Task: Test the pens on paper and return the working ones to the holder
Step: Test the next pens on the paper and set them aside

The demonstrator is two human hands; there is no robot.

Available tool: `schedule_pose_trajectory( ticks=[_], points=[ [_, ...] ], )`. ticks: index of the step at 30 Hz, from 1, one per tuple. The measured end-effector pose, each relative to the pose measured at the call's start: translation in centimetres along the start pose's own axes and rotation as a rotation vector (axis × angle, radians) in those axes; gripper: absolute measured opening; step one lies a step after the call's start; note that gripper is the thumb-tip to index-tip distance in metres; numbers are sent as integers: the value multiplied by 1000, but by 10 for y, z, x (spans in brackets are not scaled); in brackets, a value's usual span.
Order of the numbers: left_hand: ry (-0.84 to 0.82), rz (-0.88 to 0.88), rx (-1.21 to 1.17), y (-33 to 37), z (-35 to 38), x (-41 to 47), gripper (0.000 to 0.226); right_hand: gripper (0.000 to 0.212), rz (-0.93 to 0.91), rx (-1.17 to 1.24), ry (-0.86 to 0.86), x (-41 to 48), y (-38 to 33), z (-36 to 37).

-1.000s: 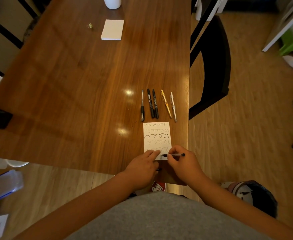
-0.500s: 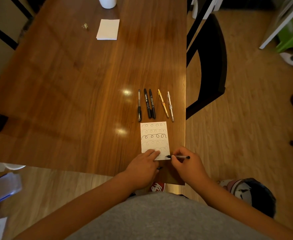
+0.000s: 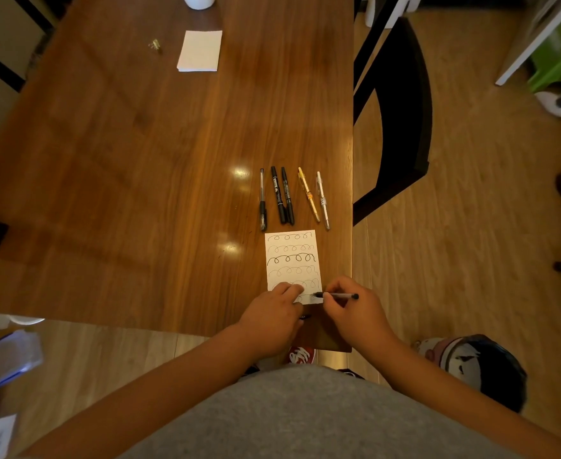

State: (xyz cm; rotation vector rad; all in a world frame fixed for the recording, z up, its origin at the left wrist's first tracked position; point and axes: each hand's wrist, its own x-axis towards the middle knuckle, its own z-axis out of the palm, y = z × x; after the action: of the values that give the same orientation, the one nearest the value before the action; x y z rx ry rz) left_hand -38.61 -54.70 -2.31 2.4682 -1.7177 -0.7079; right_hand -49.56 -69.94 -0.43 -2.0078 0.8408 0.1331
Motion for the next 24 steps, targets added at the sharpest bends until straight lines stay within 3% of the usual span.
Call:
schedule_pose_trajectory(
  ticks=[19,24],
  points=[
    [36,-8,-3,-1,4,1,39,10,77,81,4,-9,6,-14],
    [22,-14,-24,-1,3,0,40,13,119,135,124,-10,9,-23]
  ],
)
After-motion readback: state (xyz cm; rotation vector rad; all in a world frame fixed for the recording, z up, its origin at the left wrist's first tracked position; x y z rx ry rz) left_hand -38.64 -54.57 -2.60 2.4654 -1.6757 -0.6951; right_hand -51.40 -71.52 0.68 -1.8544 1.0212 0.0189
